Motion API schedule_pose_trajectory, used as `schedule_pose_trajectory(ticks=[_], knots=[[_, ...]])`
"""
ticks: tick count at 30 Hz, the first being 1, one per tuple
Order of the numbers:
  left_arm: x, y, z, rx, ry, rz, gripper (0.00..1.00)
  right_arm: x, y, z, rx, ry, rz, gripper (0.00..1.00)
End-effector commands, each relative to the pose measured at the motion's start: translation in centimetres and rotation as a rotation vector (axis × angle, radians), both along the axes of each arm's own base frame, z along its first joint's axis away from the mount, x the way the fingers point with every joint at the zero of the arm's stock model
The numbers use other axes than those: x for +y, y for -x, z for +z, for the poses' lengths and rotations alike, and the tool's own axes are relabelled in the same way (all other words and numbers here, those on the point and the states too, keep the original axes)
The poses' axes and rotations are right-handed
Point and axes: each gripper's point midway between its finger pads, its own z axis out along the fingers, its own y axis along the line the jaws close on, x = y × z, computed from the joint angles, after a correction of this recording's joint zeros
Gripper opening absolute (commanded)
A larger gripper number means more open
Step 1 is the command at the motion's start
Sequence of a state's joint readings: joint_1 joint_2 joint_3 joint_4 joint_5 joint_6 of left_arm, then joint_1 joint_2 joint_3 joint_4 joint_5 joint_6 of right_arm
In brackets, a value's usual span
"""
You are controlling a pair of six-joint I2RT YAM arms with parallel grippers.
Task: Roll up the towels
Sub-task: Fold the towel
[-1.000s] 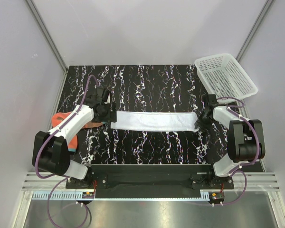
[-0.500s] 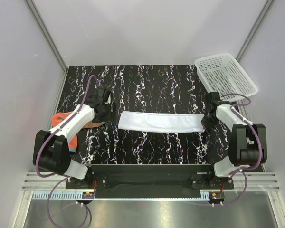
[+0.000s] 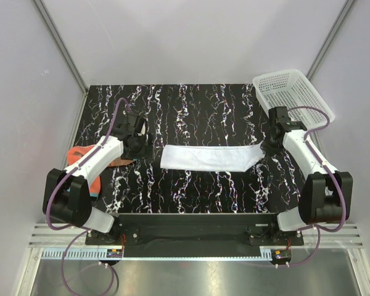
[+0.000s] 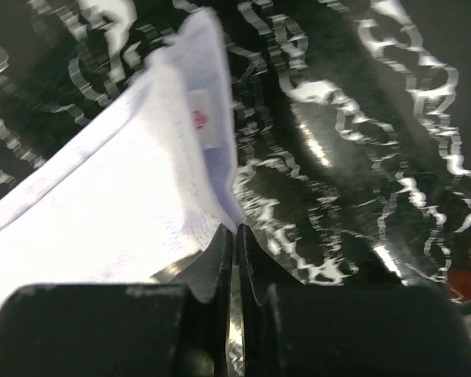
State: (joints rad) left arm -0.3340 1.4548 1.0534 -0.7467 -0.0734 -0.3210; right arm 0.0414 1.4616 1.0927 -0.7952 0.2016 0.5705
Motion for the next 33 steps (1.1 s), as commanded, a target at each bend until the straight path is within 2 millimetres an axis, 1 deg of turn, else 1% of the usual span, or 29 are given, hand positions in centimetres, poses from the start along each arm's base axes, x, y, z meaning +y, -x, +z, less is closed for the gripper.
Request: schedule_pose_trajectory(ticks=[1, 2, 3, 5, 6, 8, 9, 10, 12, 13, 14, 15, 16, 17, 19, 20, 21, 23, 24, 26, 27, 30, 33], knots=[[-0.6, -0.5, 0.9, -0.035, 0.028, -0.025, 0.79, 3.6, -1.7, 2.6, -0.066, -0.055, 0.091, 0.00], [-0.6, -0.4, 1.0, -0.037, 0.029, -0.025, 0.79, 4.3, -1.8, 2.9, -0.066, -0.061, 0.100, 0.00], [-0.6, -0.4, 1.0, -0.037, 0.028, -0.023, 0.79, 6.0, -2.4, 3.6, -0.079, -0.064, 0.144, 0.00], [-0.6, -0.4, 1.1, -0.039, 0.029, -0.021, 0.79, 7.9, -2.6, 4.2, -0.080, -0.070, 0.173, 0.00], [-0.6, -0.4, 1.0, -0.036, 0.028, -0.021, 0.79, 9.6, -3.1, 5.0, -0.094, -0.077, 0.209, 0.00], [-0.6, -0.4, 1.1, -0.037, 0.031, -0.021, 0.79, 11.4, -3.3, 5.5, -0.097, -0.088, 0.232, 0.00], [-0.7, -0.3, 1.2, -0.037, 0.033, -0.023, 0.79, 12.3, -4.0, 6.1, -0.109, -0.091, 0.244, 0.00], [-0.7, -0.3, 1.2, -0.036, 0.036, -0.021, 0.79, 13.9, -3.8, 6.4, -0.114, -0.097, 0.282, 0.00], [-0.8, -0.3, 1.3, -0.040, 0.039, -0.024, 0.79, 15.7, -4.3, 7.2, -0.132, -0.101, 0.314, 0.00], [-0.8, -0.3, 1.3, -0.039, 0.042, -0.022, 0.79, 17.2, -4.1, 7.4, -0.133, -0.101, 0.349, 0.00], [-0.8, -0.3, 1.4, -0.042, 0.043, -0.022, 0.79, 17.9, -3.9, 7.6, -0.133, -0.100, 0.363, 0.00], [-0.8, -0.3, 1.5, -0.045, 0.045, -0.021, 0.79, 18.9, -4.4, 8.0, -0.142, -0.101, 0.378, 0.00], [-0.8, -0.3, 1.5, -0.046, 0.046, -0.021, 0.80, 19.5, -4.3, 8.1, -0.138, -0.100, 0.388, 0.00], [-0.8, -0.3, 1.5, -0.045, 0.045, -0.023, 0.79, 20.8, -4.0, 8.2, -0.137, -0.104, 0.414, 0.00], [-0.8, -0.3, 1.6, -0.049, 0.048, -0.020, 0.80, 22.3, -4.4, 8.6, -0.148, -0.108, 0.435, 0.00], [-0.8, -0.3, 1.7, -0.050, 0.049, -0.019, 0.80, 23.4, -4.0, 8.6, -0.146, -0.110, 0.458, 0.00], [-0.8, -0.3, 1.8, -0.052, 0.048, -0.018, 0.80, 24.3, -4.3, 8.7, -0.149, -0.114, 0.469, 0.00], [-0.8, -0.3, 1.8, -0.054, 0.048, -0.016, 0.80, 25.3, -4.2, 8.8, -0.151, -0.118, 0.483, 0.00], [-0.8, -0.3, 1.8, -0.055, 0.051, -0.015, 0.80, 26.5, -4.1, 8.9, -0.153, -0.124, 0.505, 0.00], [-0.8, -0.2, 1.8, -0.051, 0.052, -0.014, 0.80, 27.4, -4.0, 8.8, -0.149, -0.129, 0.513, 0.00], [-0.8, -0.3, 1.8, -0.053, 0.051, -0.014, 0.80, 28.4, -3.9, 8.8, -0.149, -0.133, 0.529, 0.00], [-0.8, -0.1, 1.7, -0.048, 0.048, -0.013, 0.80, 30.1, -3.5, 8.7, -0.151, -0.148, 0.558, 0.00], [-0.6, -0.2, 1.7, -0.048, 0.042, -0.007, 0.80, 31.6, -3.5, 8.5, -0.156, -0.165, 0.576, 0.00]])
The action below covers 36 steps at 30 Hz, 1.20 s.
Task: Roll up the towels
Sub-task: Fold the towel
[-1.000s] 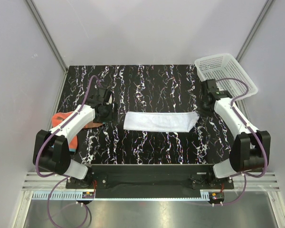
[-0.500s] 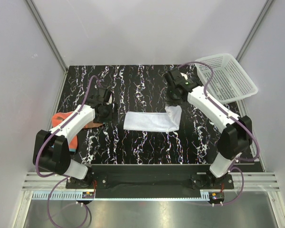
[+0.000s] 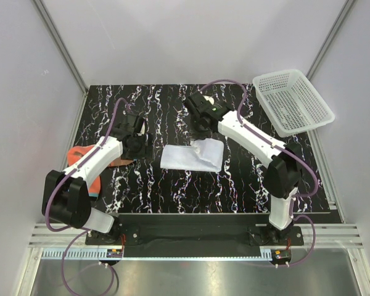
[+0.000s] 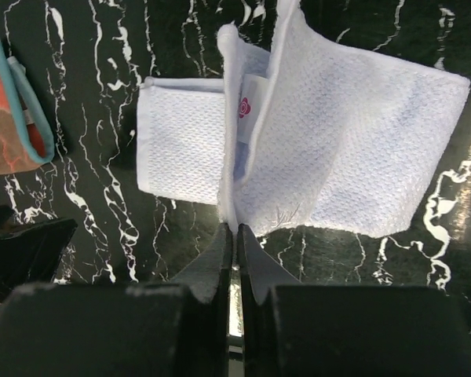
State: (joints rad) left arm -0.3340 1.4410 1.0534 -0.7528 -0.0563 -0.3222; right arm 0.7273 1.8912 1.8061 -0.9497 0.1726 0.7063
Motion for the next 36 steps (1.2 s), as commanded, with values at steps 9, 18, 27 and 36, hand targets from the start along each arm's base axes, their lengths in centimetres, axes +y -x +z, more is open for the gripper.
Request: schedule_pose_trajectory(ticks=[9, 18, 27, 36], knots=[[0.0, -0.3, 1.1, -0.040, 0.009, 0.010, 0.80, 4.8, 0.2, -0.3, -0.009, -0.064, 0.053, 0.00], [0.1, -0.3, 0.8, -0.033, -0.002, 0.016, 0.80, 7.3, 1.2, -1.7, 0.003, -0.069, 0.109, 0.00], [0.2, -0.3, 0.7, -0.026, -0.010, 0.017, 0.80, 9.8, 1.8, -4.0, 0.034, -0.093, 0.151, 0.00], [0.3, -0.3, 0.6, -0.024, -0.013, 0.020, 0.80, 12.8, 3.1, -8.4, 0.090, -0.119, 0.200, 0.00]])
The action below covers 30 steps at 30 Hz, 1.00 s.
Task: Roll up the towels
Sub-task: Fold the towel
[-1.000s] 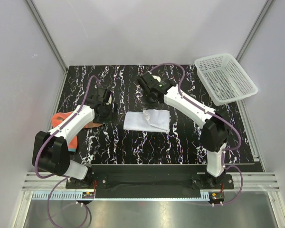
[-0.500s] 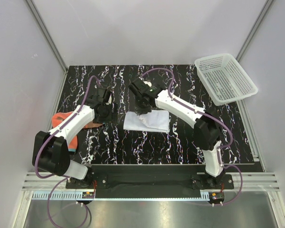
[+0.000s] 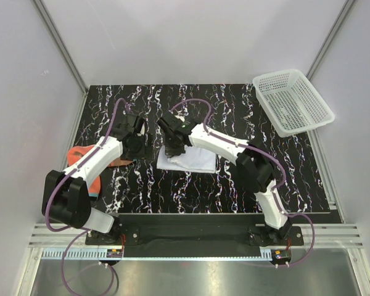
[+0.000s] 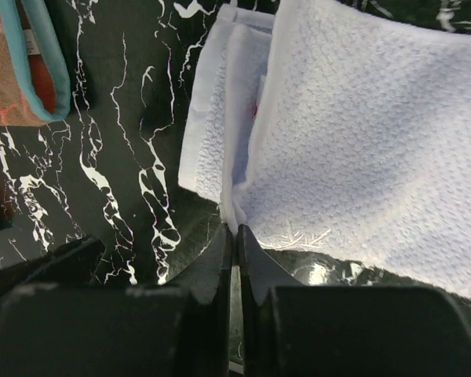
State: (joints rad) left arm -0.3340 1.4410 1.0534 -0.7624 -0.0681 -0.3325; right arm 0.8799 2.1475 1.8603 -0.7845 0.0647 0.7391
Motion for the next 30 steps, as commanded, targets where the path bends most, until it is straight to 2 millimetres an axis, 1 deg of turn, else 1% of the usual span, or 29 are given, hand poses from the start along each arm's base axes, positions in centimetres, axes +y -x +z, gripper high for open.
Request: schedule_pose_trajectory(ticks=[1, 3, 5, 6, 7, 9, 11, 12, 15, 16, 17, 18, 19, 20, 21, 22, 23, 24, 25, 26, 27, 28, 29, 30], knots=[[0.0, -0.4, 0.5, -0.026, -0.006, 0.004, 0.80, 2.6, 0.2, -1.0, 0.003, -0.063, 0.022, 0.00], [0.1, -0.3, 0.4, -0.023, -0.010, 0.006, 0.80, 3.0, 0.2, -1.7, 0.013, -0.066, 0.025, 0.01], [0.2, -0.3, 0.4, -0.022, -0.013, 0.009, 0.80, 3.2, 0.4, -2.5, 0.026, -0.065, 0.028, 0.07], [0.2, -0.3, 0.4, -0.021, -0.015, 0.008, 0.80, 3.4, 0.4, -2.5, 0.025, -0.073, 0.032, 0.21], [0.2, -0.3, 0.4, -0.021, -0.016, 0.009, 0.80, 3.3, 0.5, -3.0, 0.032, -0.068, 0.030, 0.31], [0.3, -0.3, 0.2, -0.018, -0.018, 0.011, 0.80, 3.6, 0.4, -3.2, 0.022, -0.077, 0.036, 0.43], [0.3, -0.3, 0.2, -0.016, -0.022, 0.012, 0.80, 3.7, 0.3, -2.9, 0.011, -0.084, 0.044, 0.51], [0.4, -0.3, 0.1, -0.015, -0.025, 0.013, 0.80, 4.0, 0.4, -2.6, 0.011, -0.098, 0.075, 0.55], [0.4, -0.3, -0.1, -0.011, -0.027, 0.015, 0.80, 4.2, -0.1, -0.1, -0.041, -0.116, 0.110, 0.62], [0.4, -0.3, -0.2, -0.009, -0.027, 0.015, 0.80, 4.3, -0.3, 1.4, -0.065, -0.133, 0.113, 0.64], [0.4, -0.3, -0.1, -0.013, -0.027, 0.014, 0.80, 4.3, -0.2, 2.3, -0.078, -0.139, 0.121, 0.67], [0.4, -0.4, 0.0, -0.018, -0.029, 0.016, 0.80, 4.1, -0.3, 3.1, -0.093, -0.144, 0.127, 0.72], [0.4, -0.5, 0.0, -0.022, -0.031, 0.017, 0.80, 3.9, -0.1, 4.7, -0.113, -0.163, 0.131, 0.77], [0.4, -0.6, 0.2, -0.031, -0.032, 0.018, 0.80, 3.5, -0.2, 5.4, -0.122, -0.170, 0.128, 0.79], [0.5, -0.7, 0.4, -0.040, -0.032, 0.019, 0.80, 3.2, -0.1, 6.2, -0.131, -0.180, 0.125, 0.79], [0.5, -0.8, 0.7, -0.055, -0.028, 0.022, 0.79, 1.9, 0.0, 7.3, -0.157, -0.177, 0.102, 0.80], [0.4, -0.9, 0.9, -0.067, -0.024, 0.022, 0.79, 0.8, -0.3, 7.8, -0.162, -0.181, 0.078, 0.78], [0.1, -1.0, 1.3, -0.085, -0.013, 0.017, 0.79, 0.3, -0.5, 8.6, -0.181, -0.210, 0.058, 0.77], [-0.2, -1.0, 1.8, -0.102, 0.004, 0.021, 0.78, -1.5, 0.4, 9.0, -0.176, -0.224, 0.047, 0.75], [-0.6, -1.0, 2.2, -0.112, 0.017, 0.011, 0.78, -3.0, -0.3, 9.3, -0.183, -0.241, 0.010, 0.72], [-1.8, -1.1, 2.8, -0.133, 0.054, -0.018, 0.77, -3.5, -0.6, 10.0, -0.198, -0.298, -0.009, 0.70], [-2.4, -1.2, 3.4, -0.148, 0.076, -0.029, 0.74, -5.3, 0.7, 9.5, -0.170, -0.324, -0.017, 0.67], [-3.2, -1.3, 4.2, -0.173, 0.103, -0.048, 0.70, -6.5, 0.5, 9.4, -0.164, -0.351, -0.047, 0.62], [-4.7, -1.3, 4.8, -0.191, 0.152, -0.088, 0.67, -8.0, -0.9, 9.8, -0.178, -0.405, -0.102, 0.46]])
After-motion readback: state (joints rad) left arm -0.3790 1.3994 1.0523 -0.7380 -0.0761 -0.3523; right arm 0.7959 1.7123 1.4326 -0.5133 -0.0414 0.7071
